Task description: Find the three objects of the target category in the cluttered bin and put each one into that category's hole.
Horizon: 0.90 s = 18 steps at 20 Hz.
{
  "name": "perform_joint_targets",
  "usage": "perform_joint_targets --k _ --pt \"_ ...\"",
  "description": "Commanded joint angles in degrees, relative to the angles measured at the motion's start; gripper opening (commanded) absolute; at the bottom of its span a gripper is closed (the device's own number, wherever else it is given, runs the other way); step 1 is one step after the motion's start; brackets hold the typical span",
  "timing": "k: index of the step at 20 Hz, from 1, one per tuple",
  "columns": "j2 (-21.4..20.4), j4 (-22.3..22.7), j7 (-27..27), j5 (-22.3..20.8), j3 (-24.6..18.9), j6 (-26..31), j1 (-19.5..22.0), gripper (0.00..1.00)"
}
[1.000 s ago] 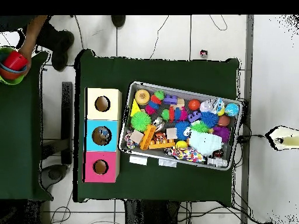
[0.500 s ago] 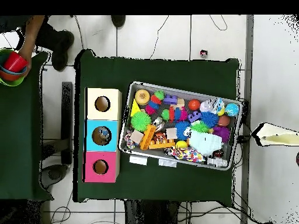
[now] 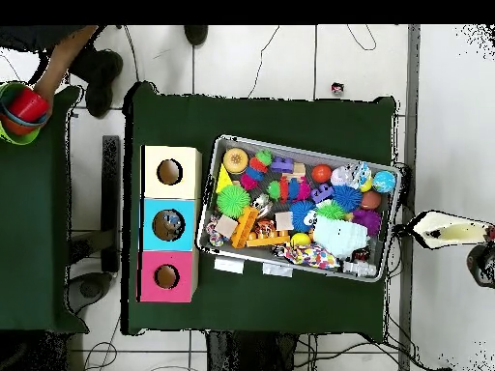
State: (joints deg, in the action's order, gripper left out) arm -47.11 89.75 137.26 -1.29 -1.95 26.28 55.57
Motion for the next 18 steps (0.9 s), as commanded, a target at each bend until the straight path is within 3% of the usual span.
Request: perform_joint_targets --k 1,18 --pt "-0.1 9.7 6.8 -1.1 0.8 -6.0 -4.3 0.0" --pt "-1.4 16.8 9.4 1.8 4.9 -9.8 -8.8 0.0"
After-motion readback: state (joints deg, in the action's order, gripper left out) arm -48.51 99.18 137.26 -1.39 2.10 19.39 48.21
